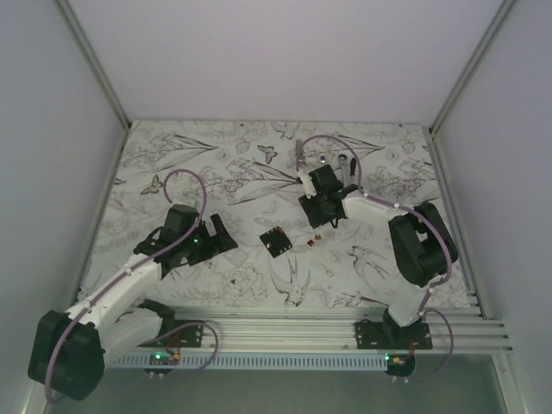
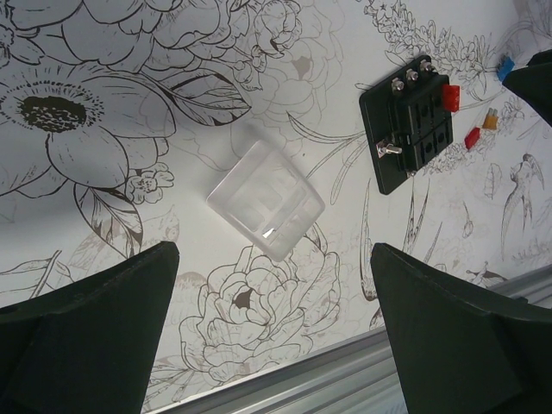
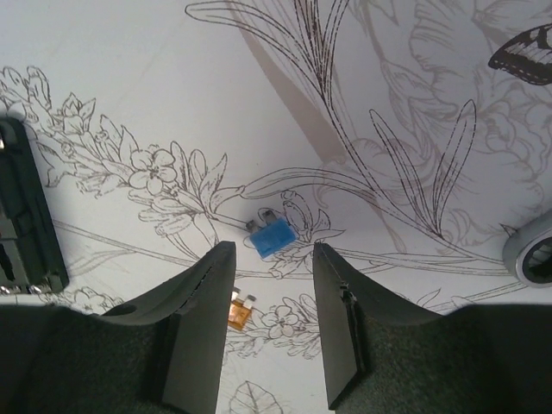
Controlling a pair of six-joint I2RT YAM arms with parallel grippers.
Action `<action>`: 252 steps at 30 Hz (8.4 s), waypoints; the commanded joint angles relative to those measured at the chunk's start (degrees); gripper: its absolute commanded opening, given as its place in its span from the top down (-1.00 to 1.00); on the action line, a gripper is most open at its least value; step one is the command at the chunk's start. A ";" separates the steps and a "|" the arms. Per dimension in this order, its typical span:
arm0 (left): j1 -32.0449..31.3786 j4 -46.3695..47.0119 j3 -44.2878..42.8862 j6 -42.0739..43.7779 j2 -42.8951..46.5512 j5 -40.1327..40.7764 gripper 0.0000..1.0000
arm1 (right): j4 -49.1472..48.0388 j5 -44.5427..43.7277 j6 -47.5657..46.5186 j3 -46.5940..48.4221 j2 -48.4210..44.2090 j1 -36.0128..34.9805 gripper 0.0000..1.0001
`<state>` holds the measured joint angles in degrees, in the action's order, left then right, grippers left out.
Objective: Snap on the fuse box
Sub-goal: Pick up the fuse from the center of the board.
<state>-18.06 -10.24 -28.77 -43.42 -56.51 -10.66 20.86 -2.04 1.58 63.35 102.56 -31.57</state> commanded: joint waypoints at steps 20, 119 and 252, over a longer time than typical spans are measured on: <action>-0.43 0.27 -0.32 1.12 0.63 -0.87 -1.00 | 2.06 7.95 -11.76 4.39 4.72 1.48 0.08; -15.95 26.00 -8.44 -14.91 -5.08 1.82 1.00 | -42.43 14.04 26.81 -24.33 -36.60 -10.11 0.03; -20.42 15.89 5.61 -7.95 26.19 21.37 0.31 | -34.03 20.88 33.46 -20.86 -33.86 -12.72 1.00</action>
<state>-39.40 15.99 -22.74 -56.58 -33.19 6.70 -32.12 22.35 44.95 36.25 70.43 -44.62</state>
